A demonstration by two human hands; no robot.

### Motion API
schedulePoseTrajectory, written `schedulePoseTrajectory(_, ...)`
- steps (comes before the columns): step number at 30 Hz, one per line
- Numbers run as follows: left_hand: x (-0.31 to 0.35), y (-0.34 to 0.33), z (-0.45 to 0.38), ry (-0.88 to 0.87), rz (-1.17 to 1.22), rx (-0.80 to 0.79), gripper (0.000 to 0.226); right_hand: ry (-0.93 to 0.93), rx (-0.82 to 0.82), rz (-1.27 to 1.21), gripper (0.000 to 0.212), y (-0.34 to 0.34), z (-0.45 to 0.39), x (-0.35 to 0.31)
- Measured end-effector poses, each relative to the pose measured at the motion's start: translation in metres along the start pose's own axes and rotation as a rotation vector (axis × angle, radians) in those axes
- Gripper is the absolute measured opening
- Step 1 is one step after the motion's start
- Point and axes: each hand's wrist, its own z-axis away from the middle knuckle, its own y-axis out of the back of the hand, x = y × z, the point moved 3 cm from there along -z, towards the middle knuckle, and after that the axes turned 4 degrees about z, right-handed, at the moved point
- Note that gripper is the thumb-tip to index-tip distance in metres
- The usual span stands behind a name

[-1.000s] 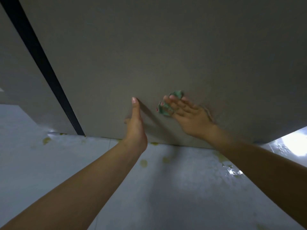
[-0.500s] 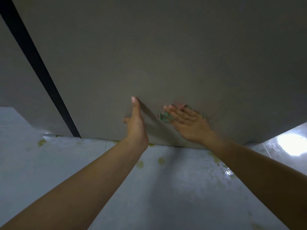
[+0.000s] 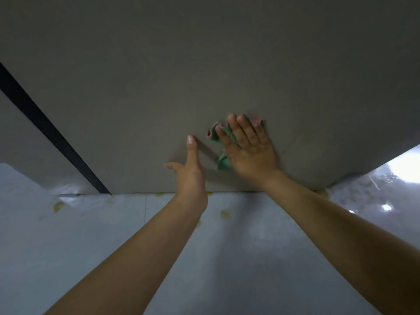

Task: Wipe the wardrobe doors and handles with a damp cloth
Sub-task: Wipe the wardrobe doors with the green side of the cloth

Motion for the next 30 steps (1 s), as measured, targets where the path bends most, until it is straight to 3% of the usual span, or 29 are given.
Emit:
schedulePoseTrajectory(3,0.005,0.001,0.016,-0.111,-0.126,-0.006,0.099,-0.035,0.022,0.019,0.079,-0.001,0.006,0.0)
schedulePoseTrajectory(7,0.012,0.001,0.047,-0.398,-0.421,-0.09,0.087,-0.308,0.055,-0.034,0.062,0.011,-0.008,0.015)
schedulePoseTrajectory(11,0.027,-0.004,0.068,-0.93,-0.746,-0.197,0.078,-0.566,0.096,-0.08,0.049,0.031,-0.028,0.035)
schedulePoseTrajectory(16,0.048,-0.02,0.065,-1.534,-1.369,-0.227,0.073,-0.785,0.127,-0.216,0.051,0.028,-0.013,0.053)
schedulePoseTrajectory(21,0.071,-0.063,0.059,-2.002,-1.71,-0.401,0.06,-1.484,0.124,-0.469,0.068,0.001,0.051,0.039)
schedulePoseTrajectory(22,0.073,-0.073,0.061,-2.079,-1.737,-0.453,0.059,-1.547,0.156,-0.486,0.067,0.002,0.048,0.037)
schedulePoseTrajectory(24,0.077,-0.098,0.067,-2.225,-1.75,-0.547,0.055,-1.507,0.232,-0.414,0.058,0.005,0.025,0.042)
schedulePoseTrajectory(28,0.073,-0.147,0.076,-2.457,-1.727,-0.627,0.047,-1.223,0.284,-0.25,0.044,0.005,0.007,0.053)
schedulePoseTrajectory(30,0.071,-0.157,0.076,-2.538,-1.751,-0.647,0.047,-1.262,0.356,-0.31,0.044,-0.005,0.03,0.051)
